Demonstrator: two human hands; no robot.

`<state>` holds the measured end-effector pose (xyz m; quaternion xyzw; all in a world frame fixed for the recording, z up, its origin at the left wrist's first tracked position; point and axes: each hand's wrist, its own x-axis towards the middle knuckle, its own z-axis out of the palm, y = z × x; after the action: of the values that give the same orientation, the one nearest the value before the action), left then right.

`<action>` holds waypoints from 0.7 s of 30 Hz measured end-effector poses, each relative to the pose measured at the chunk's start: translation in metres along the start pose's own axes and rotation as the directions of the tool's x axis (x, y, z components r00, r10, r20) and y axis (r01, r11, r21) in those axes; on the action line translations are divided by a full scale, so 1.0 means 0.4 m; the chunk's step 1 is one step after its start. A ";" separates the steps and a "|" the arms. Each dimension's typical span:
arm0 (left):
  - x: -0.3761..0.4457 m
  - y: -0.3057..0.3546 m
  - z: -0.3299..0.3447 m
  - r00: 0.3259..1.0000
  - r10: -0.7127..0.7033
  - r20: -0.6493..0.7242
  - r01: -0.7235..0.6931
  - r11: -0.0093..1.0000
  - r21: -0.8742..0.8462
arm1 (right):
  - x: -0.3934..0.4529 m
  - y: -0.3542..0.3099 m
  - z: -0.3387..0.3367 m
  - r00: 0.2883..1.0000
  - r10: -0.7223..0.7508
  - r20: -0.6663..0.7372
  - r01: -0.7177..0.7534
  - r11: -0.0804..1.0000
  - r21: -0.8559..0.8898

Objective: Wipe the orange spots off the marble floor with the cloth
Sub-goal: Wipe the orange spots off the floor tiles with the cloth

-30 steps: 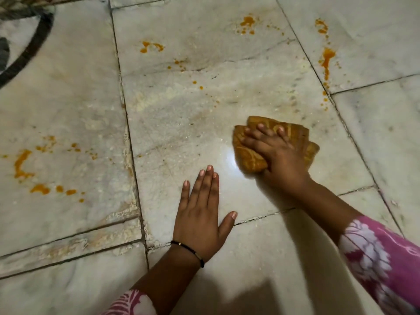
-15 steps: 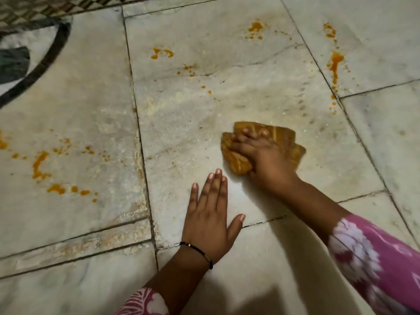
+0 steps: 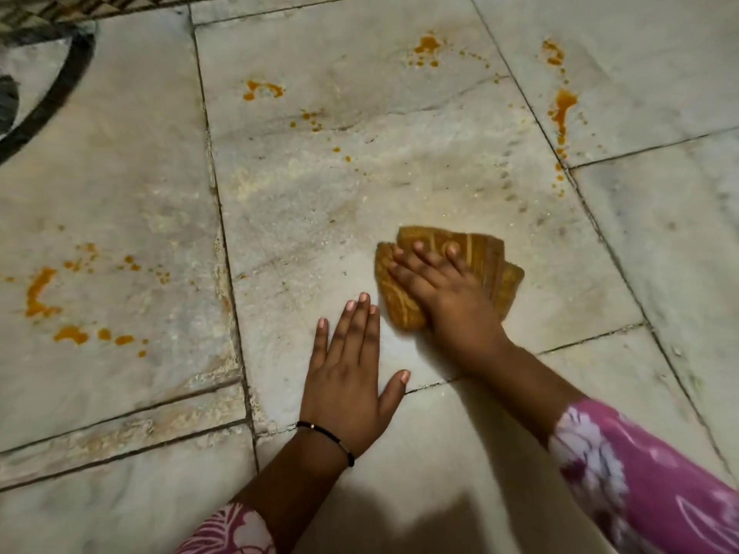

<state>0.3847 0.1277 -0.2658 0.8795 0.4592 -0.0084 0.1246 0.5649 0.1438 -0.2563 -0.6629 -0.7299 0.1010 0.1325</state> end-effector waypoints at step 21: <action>0.145 -0.038 -0.018 0.989 0.149 0.026 -0.150 0.986 0.069 | -0.188 0.240 -0.158 0.846 0.515 -0.142 -0.499 0.856 0.134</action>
<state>0.4053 0.1844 -0.2697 0.9152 0.3901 -0.0244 0.0983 0.6825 0.0769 -0.2322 -0.8314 -0.5092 0.1080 0.1942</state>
